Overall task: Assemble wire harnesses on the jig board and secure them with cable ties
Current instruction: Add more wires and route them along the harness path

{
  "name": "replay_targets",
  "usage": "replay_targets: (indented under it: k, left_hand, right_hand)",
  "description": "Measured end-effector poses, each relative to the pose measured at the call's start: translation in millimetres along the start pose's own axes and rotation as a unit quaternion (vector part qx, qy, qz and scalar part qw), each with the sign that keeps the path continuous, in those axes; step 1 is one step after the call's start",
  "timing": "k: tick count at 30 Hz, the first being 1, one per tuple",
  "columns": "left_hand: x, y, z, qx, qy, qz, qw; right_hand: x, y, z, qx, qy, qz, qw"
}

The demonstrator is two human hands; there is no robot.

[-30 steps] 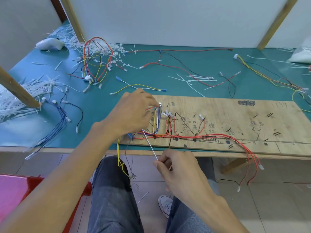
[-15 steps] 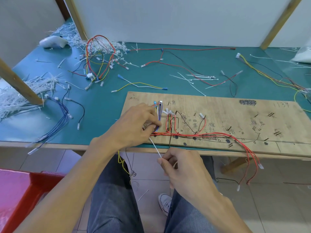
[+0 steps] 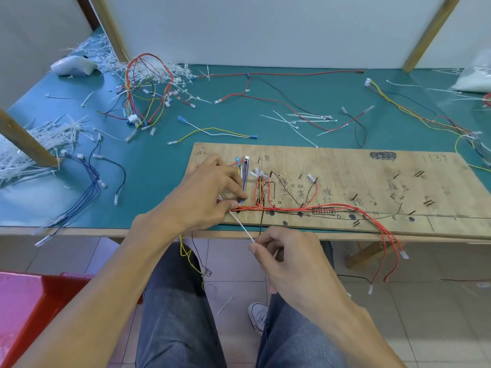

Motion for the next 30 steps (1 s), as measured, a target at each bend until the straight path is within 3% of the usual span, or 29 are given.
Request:
replay_targets:
  k: [6,9,14,22,30]
  left_hand:
    - [2,-9,22,0.089,-0.023,0.051,0.994]
    - [11,-19,42,0.112,-0.025,0.019,0.993]
    - [29,-33,64,0.121,-0.032,-0.080,0.989]
    - [38,-43,64,0.140,-0.002,-0.119,0.983]
    - [42,-46,63,0.130,0.021,-0.131,0.983]
  right_hand:
    - [12,20,-5,0.041,0.001,-0.010,0.999]
    - [23,29,-9,0.049,-0.001,0.001,0.999]
    - [41,47,-9,0.066,-0.012,0.022,0.997]
    - [74,100,9,0.116,-0.042,0.046,0.991]
    - [84,143,-19,0.138,-0.065,0.151,0.977]
Point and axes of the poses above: each hand's wrist, its own z-axis away from the middle knuckle, its own y-axis out of the back of the hand, x = y × z, the point moved 1 cm from there along -z, towards the middle knuckle, and after that the axes turned 6 degrees about z, right-handed, at the moved point
